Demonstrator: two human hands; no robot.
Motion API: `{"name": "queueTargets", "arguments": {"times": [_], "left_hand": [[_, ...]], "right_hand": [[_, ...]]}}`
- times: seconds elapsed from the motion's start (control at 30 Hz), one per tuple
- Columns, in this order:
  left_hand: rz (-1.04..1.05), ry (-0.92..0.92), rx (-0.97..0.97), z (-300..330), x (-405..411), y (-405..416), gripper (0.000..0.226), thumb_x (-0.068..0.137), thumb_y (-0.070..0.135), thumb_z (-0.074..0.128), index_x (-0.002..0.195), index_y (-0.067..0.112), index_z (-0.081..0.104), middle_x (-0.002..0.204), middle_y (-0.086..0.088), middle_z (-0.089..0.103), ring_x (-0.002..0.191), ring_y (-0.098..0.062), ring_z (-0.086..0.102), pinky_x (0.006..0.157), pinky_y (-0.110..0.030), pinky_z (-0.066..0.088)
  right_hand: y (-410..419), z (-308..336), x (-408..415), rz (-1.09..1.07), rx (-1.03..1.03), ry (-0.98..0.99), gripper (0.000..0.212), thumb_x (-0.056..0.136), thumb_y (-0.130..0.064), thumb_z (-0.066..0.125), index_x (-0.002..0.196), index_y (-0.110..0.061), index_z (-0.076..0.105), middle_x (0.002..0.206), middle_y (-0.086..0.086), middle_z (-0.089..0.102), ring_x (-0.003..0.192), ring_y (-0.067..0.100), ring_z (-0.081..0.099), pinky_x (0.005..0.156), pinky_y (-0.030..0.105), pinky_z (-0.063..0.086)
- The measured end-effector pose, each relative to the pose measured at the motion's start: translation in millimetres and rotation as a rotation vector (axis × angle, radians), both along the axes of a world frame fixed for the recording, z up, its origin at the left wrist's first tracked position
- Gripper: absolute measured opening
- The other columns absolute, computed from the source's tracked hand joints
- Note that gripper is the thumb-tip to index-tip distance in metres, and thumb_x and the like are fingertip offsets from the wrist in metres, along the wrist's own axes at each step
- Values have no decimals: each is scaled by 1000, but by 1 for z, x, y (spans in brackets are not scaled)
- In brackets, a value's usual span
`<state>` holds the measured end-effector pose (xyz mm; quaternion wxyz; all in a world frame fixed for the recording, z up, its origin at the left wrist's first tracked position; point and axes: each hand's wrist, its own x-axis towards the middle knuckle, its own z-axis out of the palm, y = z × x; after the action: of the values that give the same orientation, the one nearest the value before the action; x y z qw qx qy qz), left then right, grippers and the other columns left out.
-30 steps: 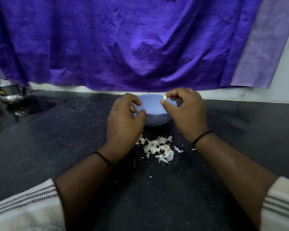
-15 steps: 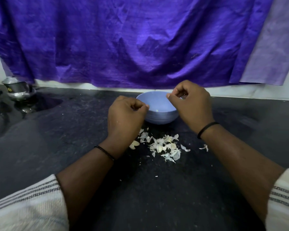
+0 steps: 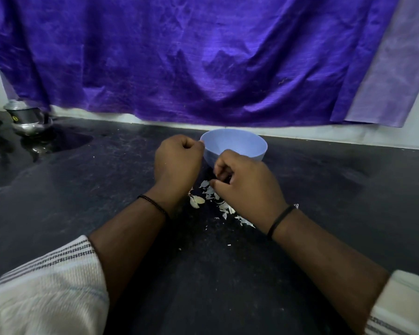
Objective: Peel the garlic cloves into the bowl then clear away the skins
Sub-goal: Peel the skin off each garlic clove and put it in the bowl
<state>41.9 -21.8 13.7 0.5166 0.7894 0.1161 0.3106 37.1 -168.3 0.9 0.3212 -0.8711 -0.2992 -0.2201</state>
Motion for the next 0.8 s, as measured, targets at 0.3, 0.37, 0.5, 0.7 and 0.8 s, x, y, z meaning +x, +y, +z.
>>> {"name": "queueTargets", "arguments": {"times": [0.3,0.37,0.5,0.7,0.8], "left_hand": [[-13,61,-205,-8,13,6,22,87,18,64,69,5,65,58,-6,59,48,-21,51,54,-35,44],[-12,59,-201,-8,13,6,23,87,18,64,67,8,65,56,-3,59,47,-20,51,53,-34,45],[-14,33,-139,-11,13,6,24,86,20,65,67,6,65,58,-8,61,52,-23,55,56,-45,53],[-272,-22,28,-7,-2,-14,26,88,20,70,67,7,67,62,-5,66,50,-15,57,59,-36,51],[-485,26,59,-7,-12,-24,27,91,19,70,69,3,68,58,-3,63,45,-14,52,48,-25,42]], "right_hand": [[15,-11,2,72,-330,30,23,84,-44,72,102,-30,77,97,3,63,98,22,58,72,30,45],[12,-10,0,93,-309,59,20,83,-43,74,99,-32,77,96,0,62,95,19,58,75,31,48],[-2,-8,-2,112,-168,162,12,80,-26,78,82,-28,66,81,-10,66,76,6,61,68,31,52],[-38,3,-10,88,51,367,15,75,-15,85,83,-23,75,71,-7,72,63,0,65,60,16,52],[-51,8,-8,73,159,374,13,74,-12,86,80,-20,77,69,-8,73,57,-3,62,57,10,45]]}}
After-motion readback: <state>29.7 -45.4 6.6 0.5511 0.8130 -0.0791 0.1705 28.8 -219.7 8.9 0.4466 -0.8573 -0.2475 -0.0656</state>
